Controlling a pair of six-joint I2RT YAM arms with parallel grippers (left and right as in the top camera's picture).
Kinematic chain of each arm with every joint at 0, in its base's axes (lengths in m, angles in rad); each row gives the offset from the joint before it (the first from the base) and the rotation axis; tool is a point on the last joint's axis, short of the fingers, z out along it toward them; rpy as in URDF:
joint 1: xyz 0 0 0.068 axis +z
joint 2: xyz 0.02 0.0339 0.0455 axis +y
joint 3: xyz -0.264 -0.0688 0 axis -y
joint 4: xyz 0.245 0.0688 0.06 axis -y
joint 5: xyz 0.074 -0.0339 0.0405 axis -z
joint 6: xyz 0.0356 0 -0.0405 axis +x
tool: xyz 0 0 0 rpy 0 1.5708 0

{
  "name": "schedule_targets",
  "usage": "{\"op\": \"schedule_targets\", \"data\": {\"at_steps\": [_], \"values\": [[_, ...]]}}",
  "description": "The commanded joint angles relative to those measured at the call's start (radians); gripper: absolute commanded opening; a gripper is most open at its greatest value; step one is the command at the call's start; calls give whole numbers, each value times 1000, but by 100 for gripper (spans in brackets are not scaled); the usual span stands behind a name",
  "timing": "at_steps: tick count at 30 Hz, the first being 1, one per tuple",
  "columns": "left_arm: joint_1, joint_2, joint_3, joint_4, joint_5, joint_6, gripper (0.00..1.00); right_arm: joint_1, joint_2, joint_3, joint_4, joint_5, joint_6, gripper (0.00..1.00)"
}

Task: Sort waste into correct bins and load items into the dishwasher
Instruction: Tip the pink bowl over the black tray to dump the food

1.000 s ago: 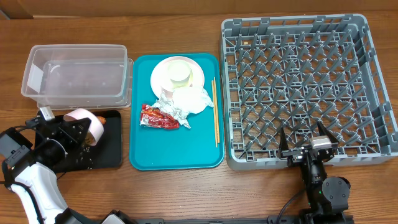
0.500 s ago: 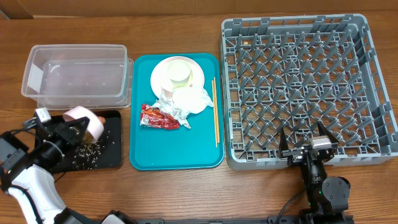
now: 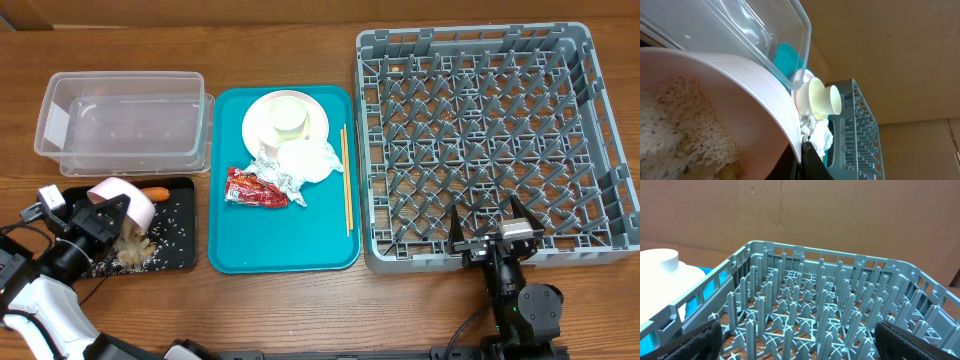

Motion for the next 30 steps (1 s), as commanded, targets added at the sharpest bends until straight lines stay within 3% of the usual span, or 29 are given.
{"op": "schedule_targets", "data": {"at_steps": [1,12,16,25,30], "values": [[9,-21,-5,6,43,38,4,-3,-10,-11,8,-5,0,100],[9,-21,-5,21,69,42,4,-3,-10,-11,8,-5,0,100],[9,-21,-5,23,162,71,4,-3,-10,-11,8,-5,0,100],[9,-21,-5,23,206,74,4,-3,-10,-11,8,-5,0,100],[13,-21,-5,-11,351,122,4,-3,-10,-11,8,-5,0,100]]}}
